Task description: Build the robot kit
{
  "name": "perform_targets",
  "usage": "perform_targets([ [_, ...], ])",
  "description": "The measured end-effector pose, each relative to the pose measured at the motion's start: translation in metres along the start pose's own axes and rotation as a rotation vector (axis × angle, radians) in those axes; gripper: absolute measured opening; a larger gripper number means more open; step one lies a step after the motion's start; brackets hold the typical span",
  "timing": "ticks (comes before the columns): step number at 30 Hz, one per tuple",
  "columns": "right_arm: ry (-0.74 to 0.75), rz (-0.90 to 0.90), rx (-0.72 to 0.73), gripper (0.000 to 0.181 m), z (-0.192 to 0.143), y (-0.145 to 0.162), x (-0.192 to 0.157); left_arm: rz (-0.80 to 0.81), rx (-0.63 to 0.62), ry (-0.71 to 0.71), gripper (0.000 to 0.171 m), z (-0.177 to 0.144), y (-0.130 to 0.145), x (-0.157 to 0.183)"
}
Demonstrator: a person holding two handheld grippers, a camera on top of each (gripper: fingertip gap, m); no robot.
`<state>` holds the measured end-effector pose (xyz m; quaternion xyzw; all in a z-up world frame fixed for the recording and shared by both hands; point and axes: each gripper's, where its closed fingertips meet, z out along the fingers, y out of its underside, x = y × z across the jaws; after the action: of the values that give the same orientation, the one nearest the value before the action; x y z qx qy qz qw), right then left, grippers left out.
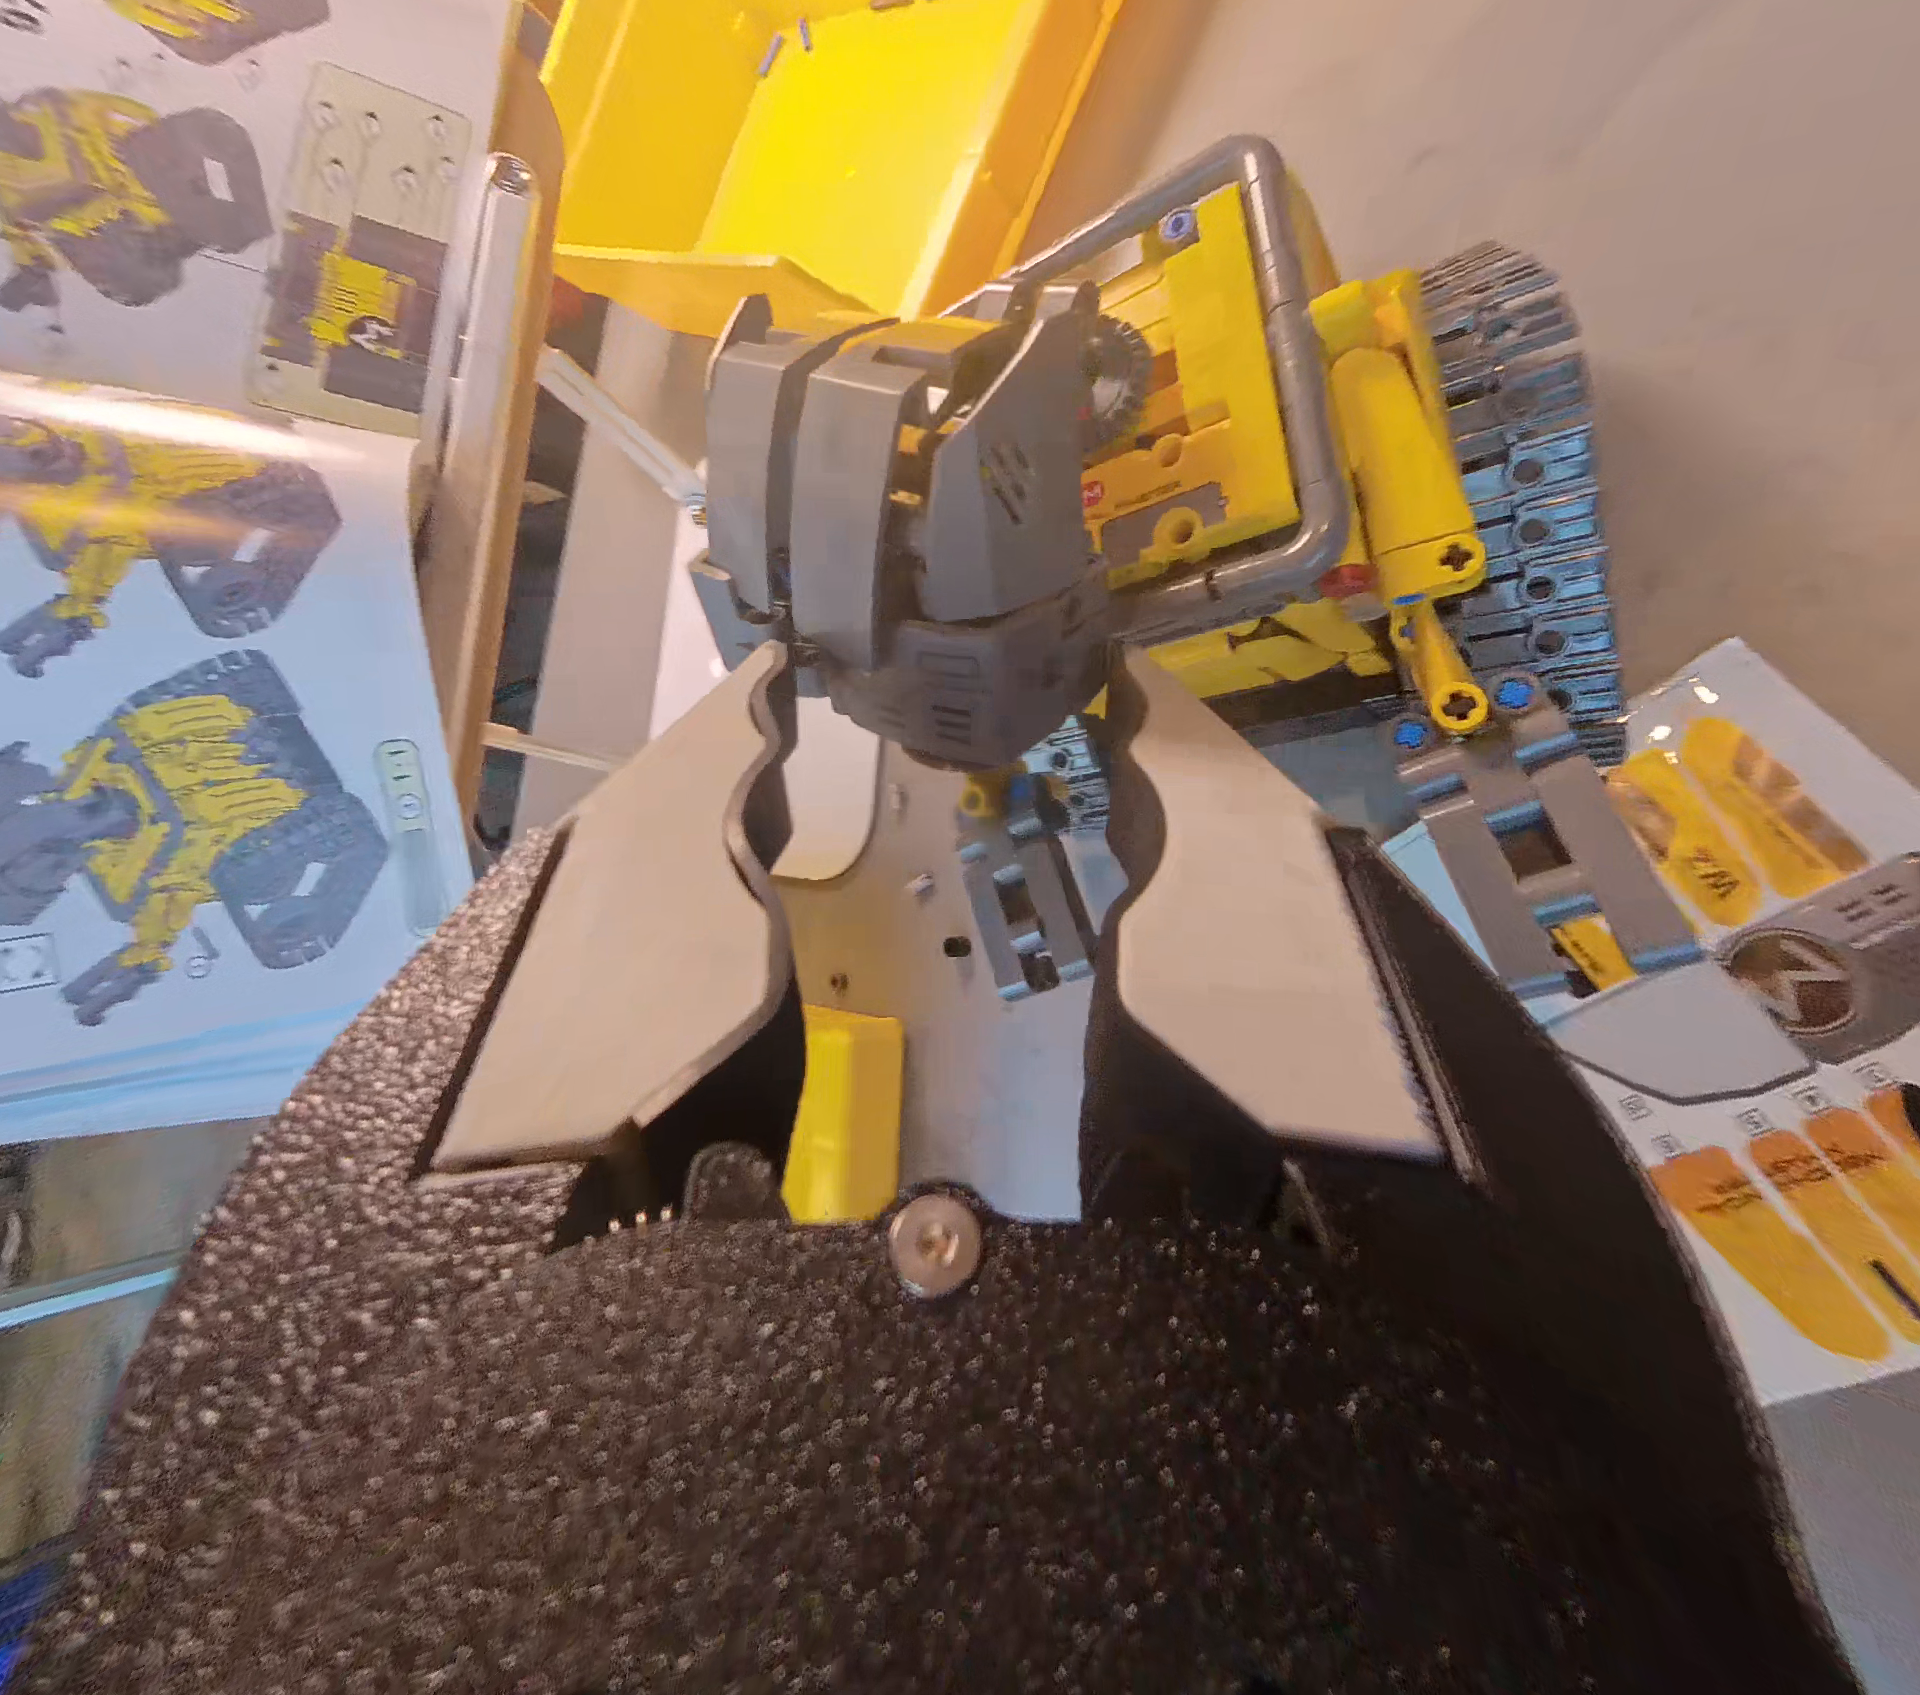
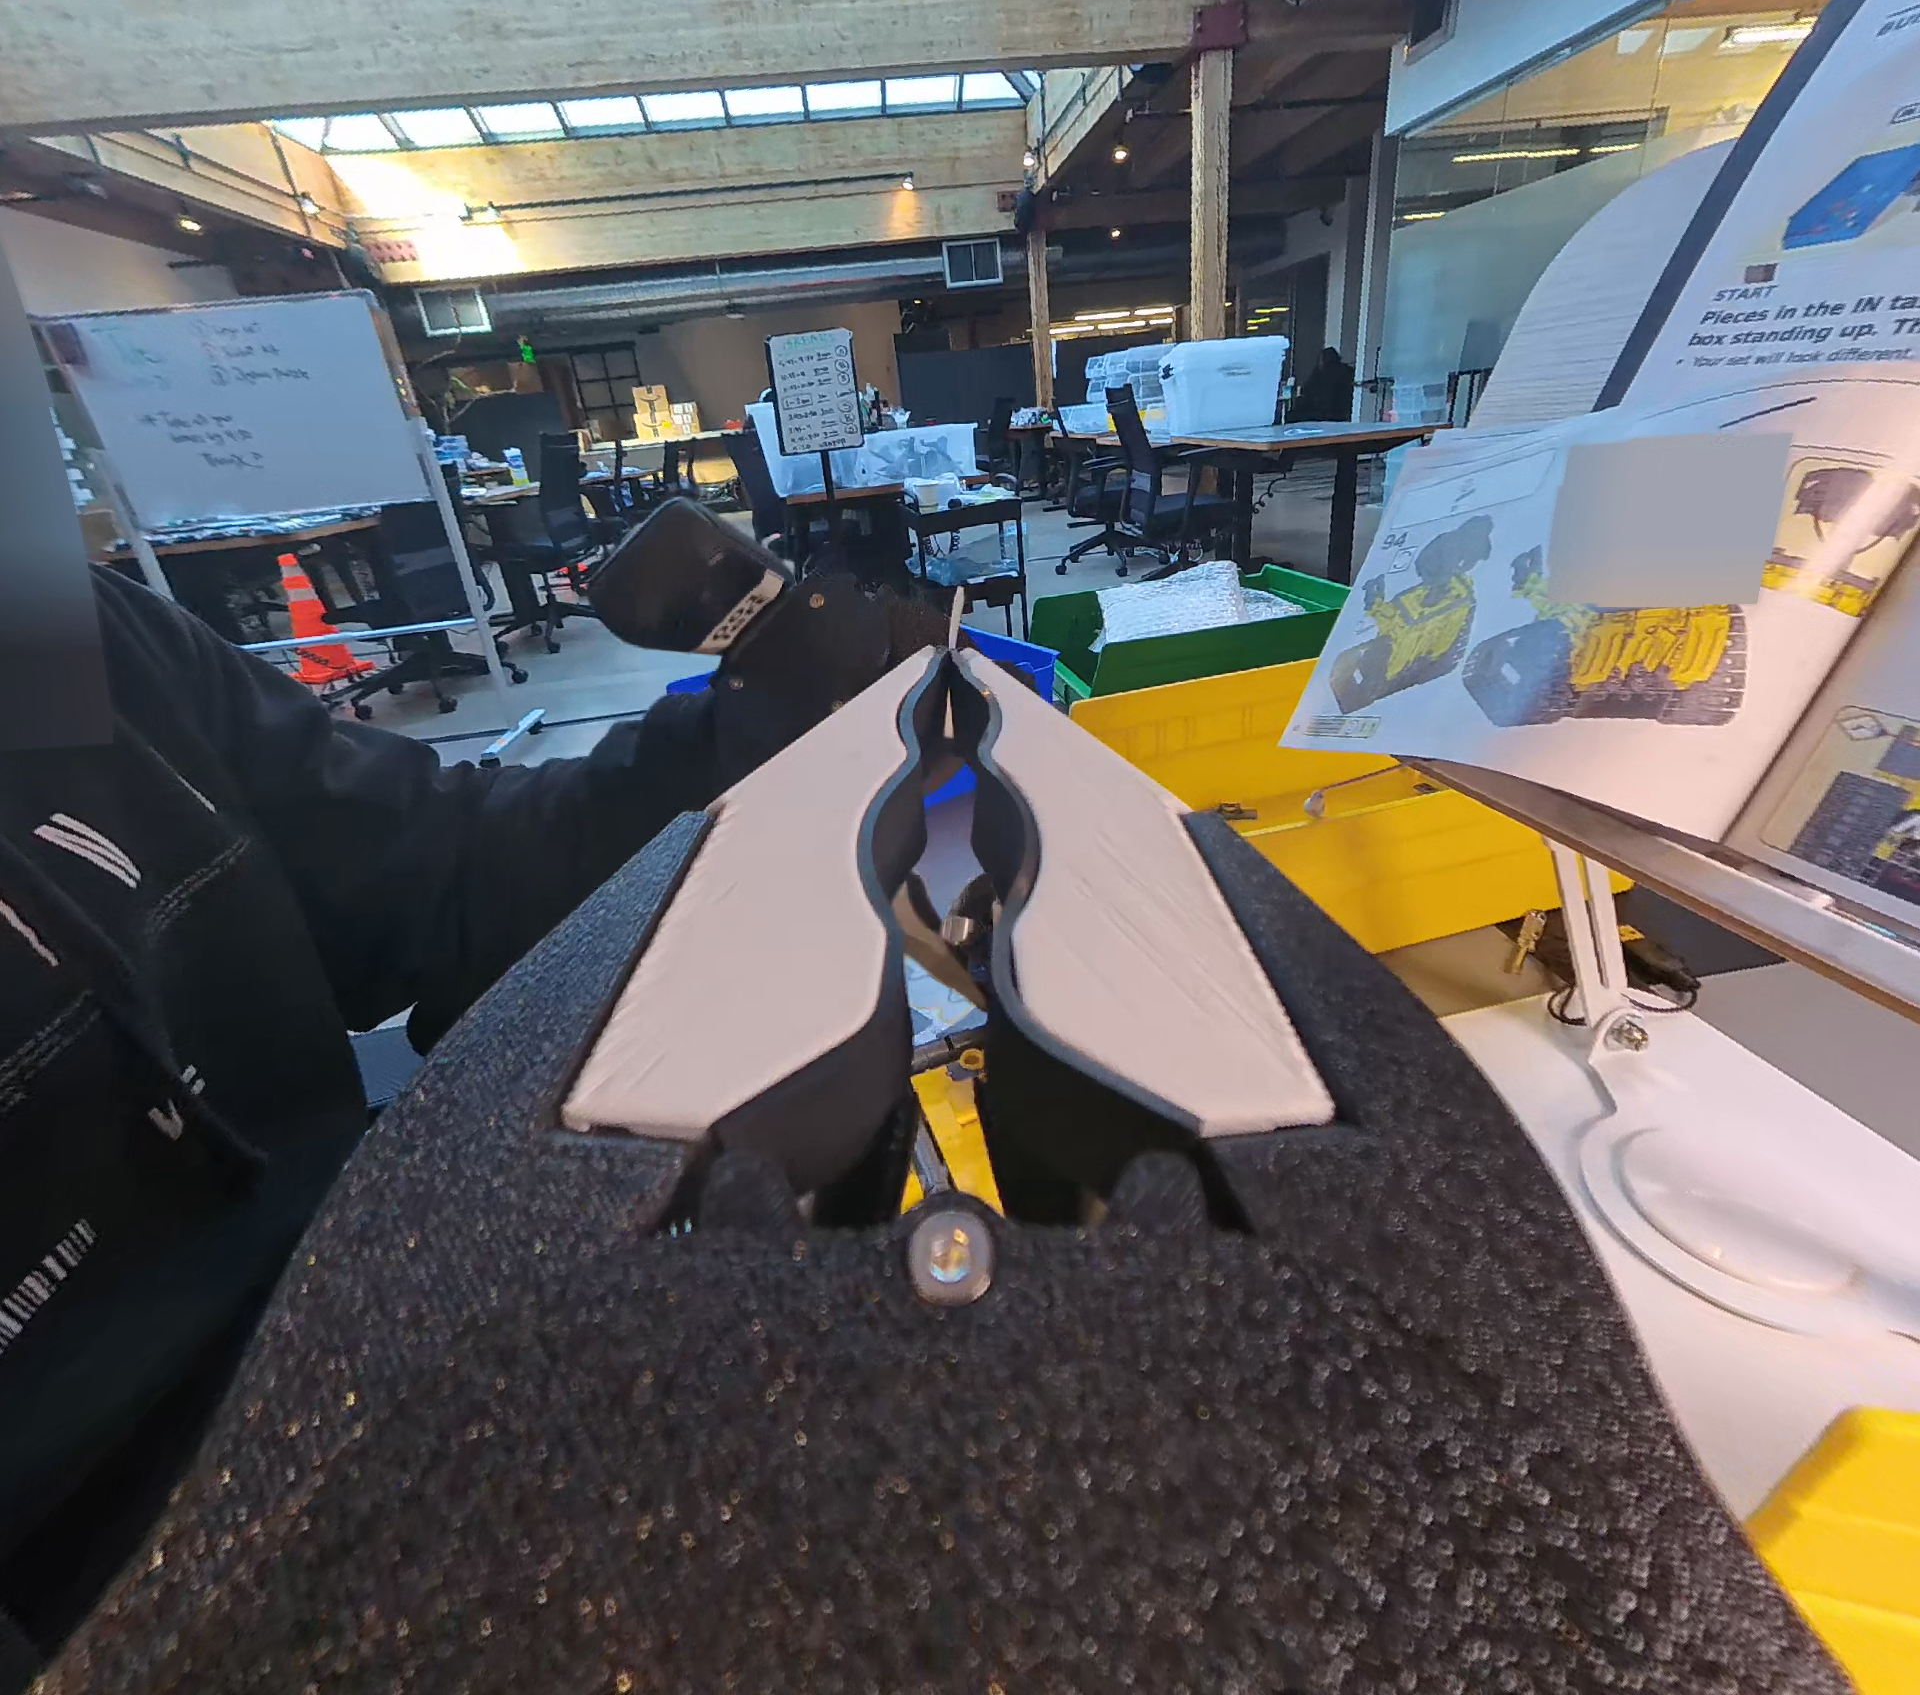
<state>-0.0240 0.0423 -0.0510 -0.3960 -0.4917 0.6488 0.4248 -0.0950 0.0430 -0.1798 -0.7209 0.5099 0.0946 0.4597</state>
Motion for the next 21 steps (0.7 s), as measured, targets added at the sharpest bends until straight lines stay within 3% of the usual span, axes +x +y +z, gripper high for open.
perform_targets([
  [4, -0.002, -0.006, -0.006, 0.0, 0.0, -0.001, -0.001, 0.038, 0.028, 0.0, 0.053, -0.004, -0.005, 0.001],
  [9, 0.019, 0.009, -0.041, 0.0, -0.001, 0.0, 0.001, 0.073, 0.134, 0.007, 0.052, -0.018, -0.031, 0.005],
  [16, 0.032, 0.057, -0.022, 0.0, -0.013, -0.012, -0.005, 0.019, 0.279, 0.046, 0.047, -0.022, -0.059, 0.012],
  [21, 0.008, 0.176, 0.09, 0.0, -0.029, 0.015, -0.018, -0.026, 0.317, 0.052, 0.046, -0.021, -0.065, 0.01],
])
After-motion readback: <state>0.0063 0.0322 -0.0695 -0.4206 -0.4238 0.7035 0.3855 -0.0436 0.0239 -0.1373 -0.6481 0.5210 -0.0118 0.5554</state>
